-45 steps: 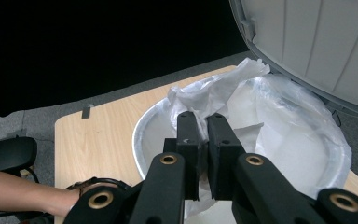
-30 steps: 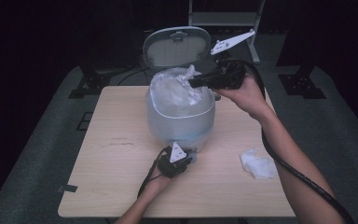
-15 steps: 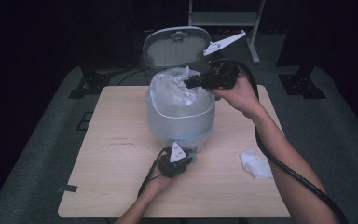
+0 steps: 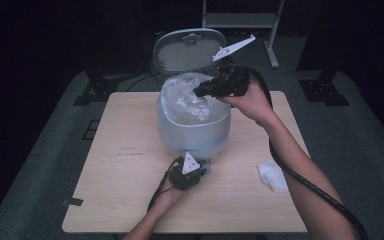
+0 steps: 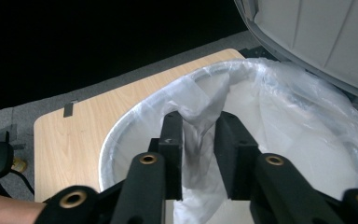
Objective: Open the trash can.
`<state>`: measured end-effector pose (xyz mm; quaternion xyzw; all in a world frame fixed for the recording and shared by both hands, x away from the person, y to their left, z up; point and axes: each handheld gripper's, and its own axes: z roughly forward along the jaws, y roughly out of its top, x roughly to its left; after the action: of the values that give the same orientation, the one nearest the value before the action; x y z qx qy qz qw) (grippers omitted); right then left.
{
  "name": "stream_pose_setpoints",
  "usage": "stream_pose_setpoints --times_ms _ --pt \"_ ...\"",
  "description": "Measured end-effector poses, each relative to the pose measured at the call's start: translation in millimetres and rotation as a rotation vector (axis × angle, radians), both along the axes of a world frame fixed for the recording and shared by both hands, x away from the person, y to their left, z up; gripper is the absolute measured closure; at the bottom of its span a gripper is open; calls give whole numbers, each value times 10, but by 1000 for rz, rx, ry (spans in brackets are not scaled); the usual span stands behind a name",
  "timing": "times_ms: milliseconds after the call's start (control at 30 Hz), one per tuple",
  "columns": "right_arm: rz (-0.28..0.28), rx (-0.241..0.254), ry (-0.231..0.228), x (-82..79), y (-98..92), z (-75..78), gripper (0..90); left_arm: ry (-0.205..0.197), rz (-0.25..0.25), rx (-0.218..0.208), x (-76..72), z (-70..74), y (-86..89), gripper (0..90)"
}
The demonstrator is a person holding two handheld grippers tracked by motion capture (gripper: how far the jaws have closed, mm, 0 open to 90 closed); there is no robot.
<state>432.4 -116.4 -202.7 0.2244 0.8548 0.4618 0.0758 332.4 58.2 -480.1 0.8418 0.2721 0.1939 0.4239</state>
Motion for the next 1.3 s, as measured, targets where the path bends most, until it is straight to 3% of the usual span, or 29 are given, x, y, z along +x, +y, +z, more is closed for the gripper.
stream_pose_setpoints --times_ms 267,1300 --pt "1 -10 16 -2 -30 -21 632 0 0 1 -1 0 0 758" --pt "-23 18 -11 -261 -537 -73 621 -1 0 -2 1 -2 -1 758"
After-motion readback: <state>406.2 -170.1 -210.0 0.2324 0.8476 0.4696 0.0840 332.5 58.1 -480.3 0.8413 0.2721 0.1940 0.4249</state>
